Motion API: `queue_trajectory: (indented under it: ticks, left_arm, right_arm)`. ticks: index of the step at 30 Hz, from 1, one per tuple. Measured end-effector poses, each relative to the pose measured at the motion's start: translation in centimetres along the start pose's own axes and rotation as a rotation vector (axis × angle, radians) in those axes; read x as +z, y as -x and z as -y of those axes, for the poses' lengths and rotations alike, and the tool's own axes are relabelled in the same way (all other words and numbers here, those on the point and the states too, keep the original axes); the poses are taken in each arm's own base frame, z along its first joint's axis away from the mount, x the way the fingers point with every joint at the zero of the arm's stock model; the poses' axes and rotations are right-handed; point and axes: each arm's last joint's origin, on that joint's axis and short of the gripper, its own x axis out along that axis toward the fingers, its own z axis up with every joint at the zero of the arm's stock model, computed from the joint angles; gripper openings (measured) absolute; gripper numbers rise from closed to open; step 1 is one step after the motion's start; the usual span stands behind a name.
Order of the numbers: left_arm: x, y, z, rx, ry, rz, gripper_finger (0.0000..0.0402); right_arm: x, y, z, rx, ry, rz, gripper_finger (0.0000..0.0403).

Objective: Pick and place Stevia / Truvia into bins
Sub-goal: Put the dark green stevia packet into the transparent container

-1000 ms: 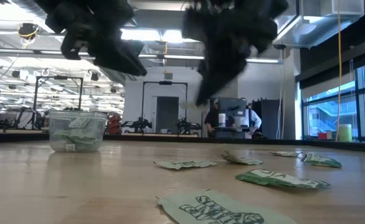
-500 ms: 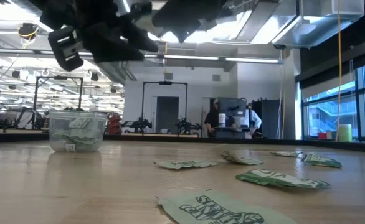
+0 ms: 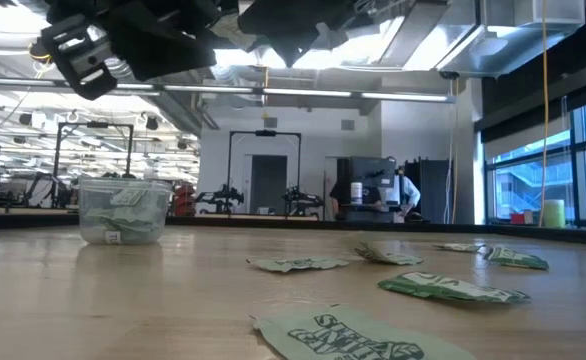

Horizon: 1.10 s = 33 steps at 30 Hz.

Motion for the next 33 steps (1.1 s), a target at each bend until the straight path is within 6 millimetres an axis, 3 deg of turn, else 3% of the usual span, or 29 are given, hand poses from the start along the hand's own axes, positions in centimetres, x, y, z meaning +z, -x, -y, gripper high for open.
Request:
queue_trajectory:
  ticks: [7,20,33]
  left_arm:
    - [0.66,-0.08,0.47,-0.011,-0.081,0.014,0.0119]
    - [0.93,-0.12,0.67,0.041,-0.152,-0.07,0.0009]
    - [0.94,-0.11,0.66,0.041,-0.141,-0.07,0.0002]
  right_arm:
    - [0.11,0.0,0.01,-0.001,0.005,0.011,0.0036]
    - [0.25,0.02,0.02,-0.001,0.026,0.025,0.0036]
    - [0.22,0.02,0.03,-0.003,0.027,0.022,0.0044]
